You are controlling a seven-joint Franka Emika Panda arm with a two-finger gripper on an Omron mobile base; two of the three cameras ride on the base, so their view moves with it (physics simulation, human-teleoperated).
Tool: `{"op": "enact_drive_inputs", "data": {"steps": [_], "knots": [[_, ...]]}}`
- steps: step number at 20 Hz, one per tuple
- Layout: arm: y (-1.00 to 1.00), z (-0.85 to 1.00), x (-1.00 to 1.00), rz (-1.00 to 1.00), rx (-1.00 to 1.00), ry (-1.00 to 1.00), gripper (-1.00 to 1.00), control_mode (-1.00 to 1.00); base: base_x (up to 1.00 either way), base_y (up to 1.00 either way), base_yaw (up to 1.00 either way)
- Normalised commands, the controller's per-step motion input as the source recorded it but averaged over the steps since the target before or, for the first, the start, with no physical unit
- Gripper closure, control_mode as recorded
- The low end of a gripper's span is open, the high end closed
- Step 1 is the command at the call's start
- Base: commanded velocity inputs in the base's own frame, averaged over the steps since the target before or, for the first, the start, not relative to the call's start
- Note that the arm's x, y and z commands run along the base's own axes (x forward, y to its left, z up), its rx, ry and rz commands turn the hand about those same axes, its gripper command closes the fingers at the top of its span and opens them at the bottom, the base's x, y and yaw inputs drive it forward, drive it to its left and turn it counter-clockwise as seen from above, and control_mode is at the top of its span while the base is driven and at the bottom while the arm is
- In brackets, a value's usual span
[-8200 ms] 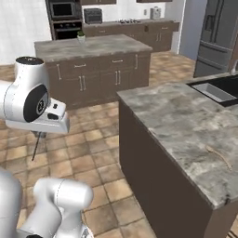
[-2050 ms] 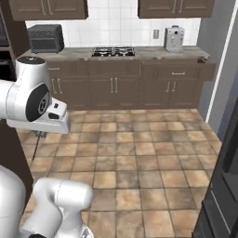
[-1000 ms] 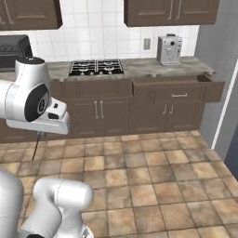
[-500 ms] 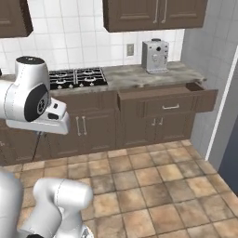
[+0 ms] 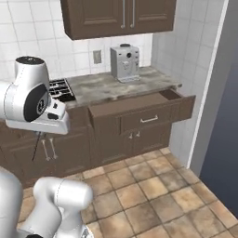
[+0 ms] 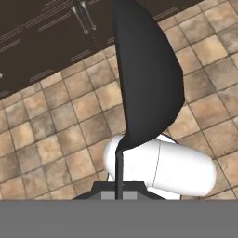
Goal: Pick up the metallic utensils from the counter and place them in the open drawer. Make sure not to pick up any wooden utensils.
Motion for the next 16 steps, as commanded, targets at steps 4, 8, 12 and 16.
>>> {"op": "enact_drive_inputs", "data": {"steps": [4,8,12,16], "knots": [[0.00,0.00,0.00,0.00,0.00,0.00,1.00,1.00,1.00,-0.28,-0.31],[0.00,0.00,0.00,0.00,0.00,0.00,1.00,1.00,1.00,-0.33,-0.21],[0.00,0.00,0.00,0.00,0.00,0.00,1.00,1.00,0.94,0.04,-0.12],[0.00,0.00,0.00,0.00,0.00,0.00,1.00,1.00,0.32,0.55,-0.14]]}}
